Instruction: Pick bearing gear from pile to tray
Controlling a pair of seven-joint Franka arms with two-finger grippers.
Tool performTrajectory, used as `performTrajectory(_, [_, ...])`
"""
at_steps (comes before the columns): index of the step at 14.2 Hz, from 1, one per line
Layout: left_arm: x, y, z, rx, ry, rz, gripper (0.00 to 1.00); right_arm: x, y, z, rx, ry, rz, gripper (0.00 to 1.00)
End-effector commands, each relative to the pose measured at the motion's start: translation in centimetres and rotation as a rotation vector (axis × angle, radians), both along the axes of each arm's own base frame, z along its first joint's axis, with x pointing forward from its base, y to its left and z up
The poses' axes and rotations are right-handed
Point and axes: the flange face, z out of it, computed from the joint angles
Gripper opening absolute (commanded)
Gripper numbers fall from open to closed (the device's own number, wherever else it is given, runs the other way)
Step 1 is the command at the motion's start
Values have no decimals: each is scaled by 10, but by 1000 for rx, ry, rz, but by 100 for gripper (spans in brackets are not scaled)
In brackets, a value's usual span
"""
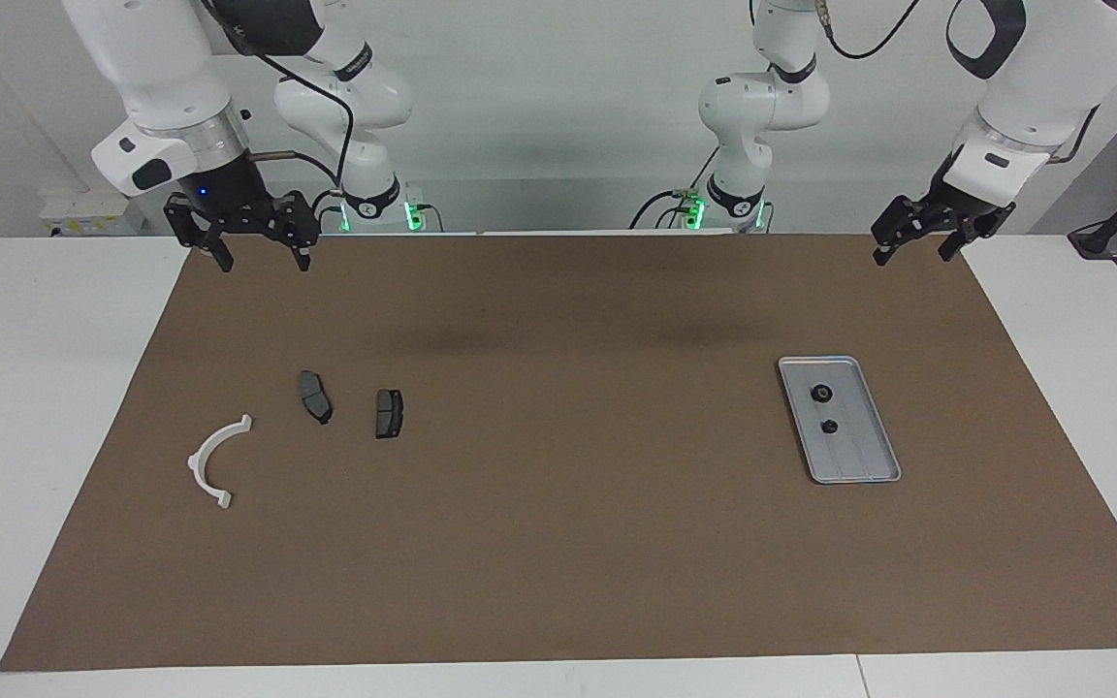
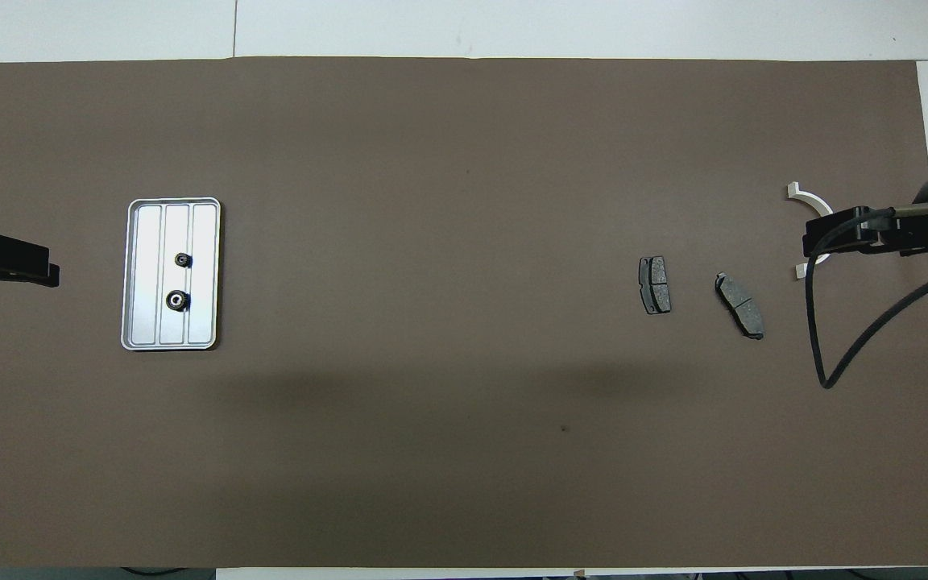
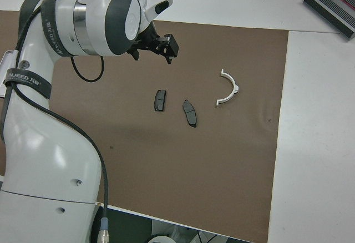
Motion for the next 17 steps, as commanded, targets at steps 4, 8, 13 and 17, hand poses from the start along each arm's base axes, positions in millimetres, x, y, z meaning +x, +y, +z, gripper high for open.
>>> performTrajectory(4, [0,-12,0,8,43,-16,100,-2,-2,1,30,-14,-23,100])
performTrajectory(8, [1,-15,2,2,28,-28,100,-3,-3,1,30,-14,-23,100])
performTrajectory(13, [2,-17,2,-8,22,-37,100,-2,-2,1,30,-14,-21,100])
performTrajectory(17, [3,-17,3,-8,11,-37,100,-3,-3,2,30,-16,-23,100])
